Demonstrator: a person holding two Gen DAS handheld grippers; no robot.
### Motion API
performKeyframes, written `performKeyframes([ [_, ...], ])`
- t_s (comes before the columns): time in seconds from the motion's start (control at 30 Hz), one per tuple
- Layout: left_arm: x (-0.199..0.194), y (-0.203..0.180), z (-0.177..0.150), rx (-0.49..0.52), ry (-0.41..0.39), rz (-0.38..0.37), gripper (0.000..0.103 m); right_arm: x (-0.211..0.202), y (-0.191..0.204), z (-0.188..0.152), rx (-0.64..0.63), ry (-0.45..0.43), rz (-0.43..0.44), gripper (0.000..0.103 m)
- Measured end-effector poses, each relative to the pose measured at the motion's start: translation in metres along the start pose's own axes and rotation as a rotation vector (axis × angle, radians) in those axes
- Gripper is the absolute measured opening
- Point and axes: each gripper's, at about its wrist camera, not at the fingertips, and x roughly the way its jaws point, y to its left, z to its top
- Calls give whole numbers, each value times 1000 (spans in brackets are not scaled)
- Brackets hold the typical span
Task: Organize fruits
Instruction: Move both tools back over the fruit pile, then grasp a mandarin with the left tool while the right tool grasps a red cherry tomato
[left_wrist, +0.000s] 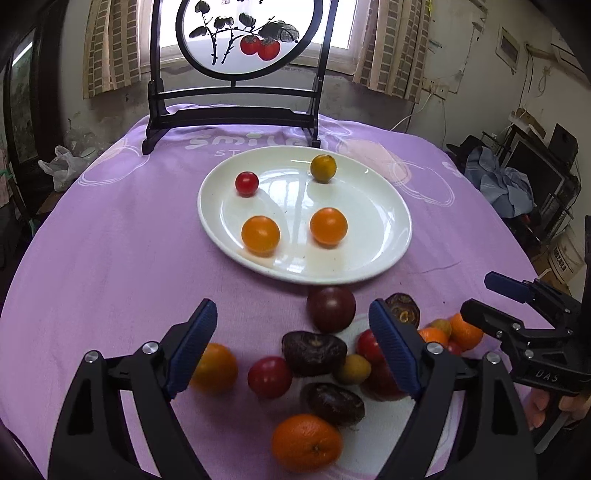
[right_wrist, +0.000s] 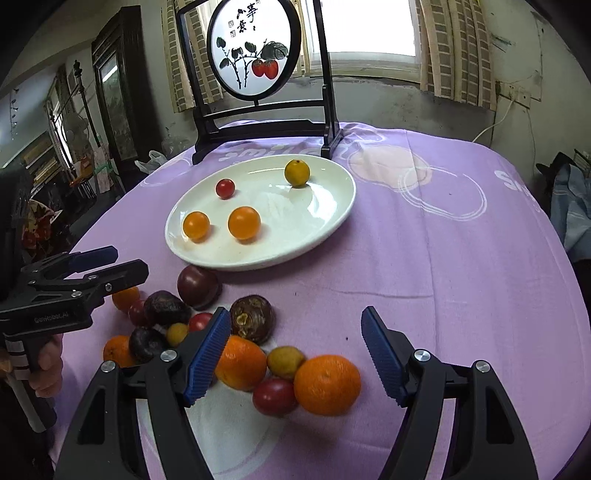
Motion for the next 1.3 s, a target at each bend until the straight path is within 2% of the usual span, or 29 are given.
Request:
performKeyframes([
  [0.4,-20,-8,-55,68,40,17,82,-23,-19,-28,44,-39,11,74],
  [0.73,-14,-11,-69,86,86,20,81,-29,-20,-30,30,-56,-7,77],
  [0.77,-12,-11,-70,87,94,21,79,-28,-20,-30,29,-56,-7,77],
  [0.8,-10,-12,-72,93,108,17,71,-28,-20,-29,28,-56,-6,77],
  [0.87,-3,-13,-74,100,140,8,49,-29,-21,-30,30,-59,-7,78],
  [0.9,0,-14,-75,100,150,-2,45,-28,-22,-30,32,-57,-11,79],
  [1.03,0,-22,-77,140,142,27,44,-30,-22,-30,27,-59,-23,79],
  [1.3,-17,-21,-67,136,115,7,44,-32,-22,-33,-5,-45,-25,83],
])
